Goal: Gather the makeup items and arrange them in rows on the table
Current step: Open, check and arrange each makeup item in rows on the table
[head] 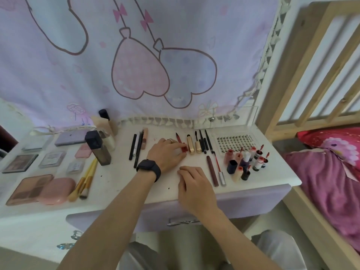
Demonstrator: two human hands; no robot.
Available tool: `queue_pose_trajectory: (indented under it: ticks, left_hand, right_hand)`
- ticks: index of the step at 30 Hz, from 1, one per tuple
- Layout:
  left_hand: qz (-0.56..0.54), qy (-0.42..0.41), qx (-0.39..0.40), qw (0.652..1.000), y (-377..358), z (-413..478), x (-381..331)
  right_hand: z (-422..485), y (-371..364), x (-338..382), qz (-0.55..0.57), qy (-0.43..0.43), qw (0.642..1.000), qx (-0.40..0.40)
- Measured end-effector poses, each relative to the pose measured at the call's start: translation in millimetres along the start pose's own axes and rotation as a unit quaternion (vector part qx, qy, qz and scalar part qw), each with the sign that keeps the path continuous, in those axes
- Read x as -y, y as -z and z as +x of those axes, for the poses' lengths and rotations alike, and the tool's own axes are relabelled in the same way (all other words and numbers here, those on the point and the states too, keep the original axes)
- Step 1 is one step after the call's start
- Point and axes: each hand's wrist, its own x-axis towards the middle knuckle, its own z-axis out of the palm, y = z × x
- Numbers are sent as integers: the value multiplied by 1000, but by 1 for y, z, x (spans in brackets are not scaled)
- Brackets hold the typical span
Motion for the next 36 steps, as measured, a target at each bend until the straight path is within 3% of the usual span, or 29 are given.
queue_pose_trajectory:
  ticks: [19,26,32,36]
  left_hand:
    - [-27,2,-3,1000,1,-3,-2]
    - [-87,6,-17,996,11,-9,5]
    - [-65,95,-130,985,26,-40,38]
    - [-4,160,-144,977,35,-55,56]
  right_hand:
    - [-2,-5,-1,-3,-8,1000,0]
    - [-3,-6,-3,-20,-4,1000,-1]
    - [-4,-10,-3,-54,-17,998,8]
    - [-5,-12,-4,-55,-25,998,14]
